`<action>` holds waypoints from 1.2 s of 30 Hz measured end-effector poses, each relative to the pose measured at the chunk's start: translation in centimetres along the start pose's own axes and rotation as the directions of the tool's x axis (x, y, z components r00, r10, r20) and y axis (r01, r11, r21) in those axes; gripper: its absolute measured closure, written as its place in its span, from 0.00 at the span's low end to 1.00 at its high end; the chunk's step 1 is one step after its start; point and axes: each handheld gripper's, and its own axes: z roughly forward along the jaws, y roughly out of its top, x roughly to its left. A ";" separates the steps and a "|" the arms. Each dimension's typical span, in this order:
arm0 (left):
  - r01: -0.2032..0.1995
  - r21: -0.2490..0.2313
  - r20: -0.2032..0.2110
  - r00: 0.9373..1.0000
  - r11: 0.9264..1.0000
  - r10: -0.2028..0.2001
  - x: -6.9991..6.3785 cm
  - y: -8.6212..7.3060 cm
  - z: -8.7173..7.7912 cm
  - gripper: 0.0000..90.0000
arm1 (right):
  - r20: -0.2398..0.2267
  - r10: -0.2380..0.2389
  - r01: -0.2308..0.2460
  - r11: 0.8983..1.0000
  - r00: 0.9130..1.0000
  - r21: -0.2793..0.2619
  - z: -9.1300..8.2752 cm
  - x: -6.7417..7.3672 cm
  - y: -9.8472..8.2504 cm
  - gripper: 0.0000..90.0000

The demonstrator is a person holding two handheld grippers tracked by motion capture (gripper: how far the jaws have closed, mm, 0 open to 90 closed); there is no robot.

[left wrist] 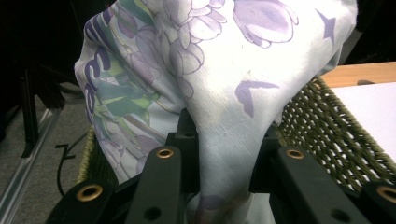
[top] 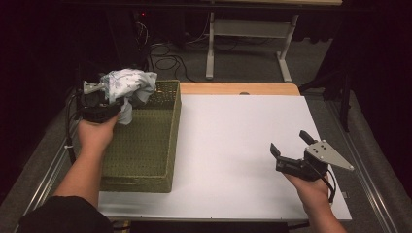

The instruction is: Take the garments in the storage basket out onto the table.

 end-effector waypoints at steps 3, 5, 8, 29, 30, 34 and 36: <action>-0.004 -0.017 0.009 1.000 1.000 0.005 -0.4 0.0 -0.5 0.80 | 0.000 0.000 0.000 1.000 1.000 0.000 0.0 0.0 0.0 0.01; -0.003 -0.028 0.012 1.000 1.000 0.003 -0.6 -0.1 -0.8 0.80 | 0.001 0.002 -0.002 1.000 1.000 0.001 0.0 0.1 0.0 0.01; -0.008 -0.044 0.021 1.000 0.999 0.009 -1.0 0.0 -1.2 0.80 | -0.003 0.000 0.000 1.000 1.000 0.000 0.0 0.1 0.0 0.01; -0.062 -0.154 0.126 0.989 0.986 0.082 -7.0 0.7 -3.6 0.80 | -0.005 -0.009 0.009 1.000 1.000 0.000 0.0 0.4 0.0 0.01; -0.062 -0.154 0.126 0.989 0.986 0.082 -7.0 0.7 -3.6 0.80 | -0.005 -0.009 0.009 1.000 1.000 0.000 0.0 0.4 0.0 0.01; -0.070 -0.164 0.154 0.983 0.984 0.096 -8.3 0.8 -3.8 0.80 | -0.006 -0.010 0.010 1.000 1.000 -0.002 -0.1 0.4 0.1 0.01; -0.074 -0.170 0.170 0.980 0.983 0.104 -9.1 0.9 -3.9 0.80 | -0.006 -0.010 0.010 1.000 1.000 -0.002 -0.1 0.4 0.1 0.01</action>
